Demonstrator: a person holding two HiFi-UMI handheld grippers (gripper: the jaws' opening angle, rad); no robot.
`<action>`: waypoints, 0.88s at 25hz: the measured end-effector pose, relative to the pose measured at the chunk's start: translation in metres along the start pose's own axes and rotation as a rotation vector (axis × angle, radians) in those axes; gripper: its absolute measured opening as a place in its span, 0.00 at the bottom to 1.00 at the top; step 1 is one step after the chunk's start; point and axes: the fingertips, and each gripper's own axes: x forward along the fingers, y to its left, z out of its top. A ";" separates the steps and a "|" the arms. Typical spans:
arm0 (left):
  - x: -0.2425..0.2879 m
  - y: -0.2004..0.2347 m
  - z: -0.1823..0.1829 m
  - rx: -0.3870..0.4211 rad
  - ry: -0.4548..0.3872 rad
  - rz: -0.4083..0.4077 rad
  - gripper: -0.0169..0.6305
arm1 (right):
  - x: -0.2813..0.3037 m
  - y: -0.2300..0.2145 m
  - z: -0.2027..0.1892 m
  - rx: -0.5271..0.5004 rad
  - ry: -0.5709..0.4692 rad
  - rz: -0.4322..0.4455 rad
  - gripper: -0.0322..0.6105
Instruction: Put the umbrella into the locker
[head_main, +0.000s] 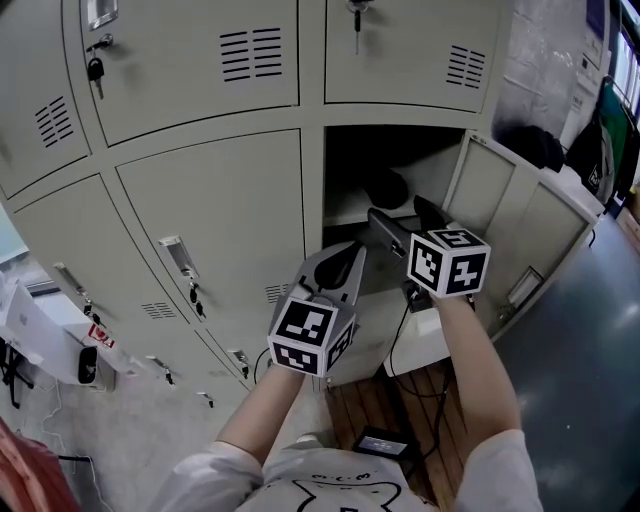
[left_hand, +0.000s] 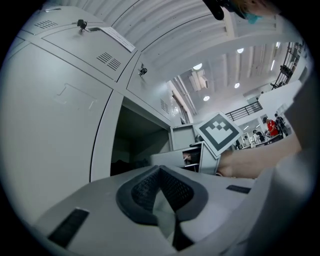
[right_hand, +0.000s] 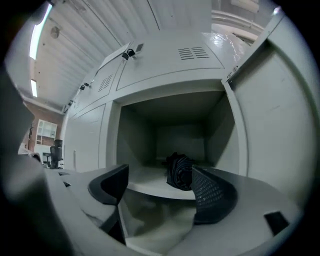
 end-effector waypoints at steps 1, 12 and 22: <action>-0.001 -0.002 0.001 0.002 -0.001 -0.002 0.04 | -0.004 0.003 0.000 0.000 -0.005 0.002 0.64; -0.004 -0.005 0.003 -0.007 -0.013 -0.042 0.04 | -0.042 0.023 -0.001 -0.093 -0.057 -0.070 0.03; -0.008 -0.008 0.002 -0.004 -0.030 -0.094 0.04 | -0.079 0.053 0.004 -0.294 -0.238 -0.131 0.03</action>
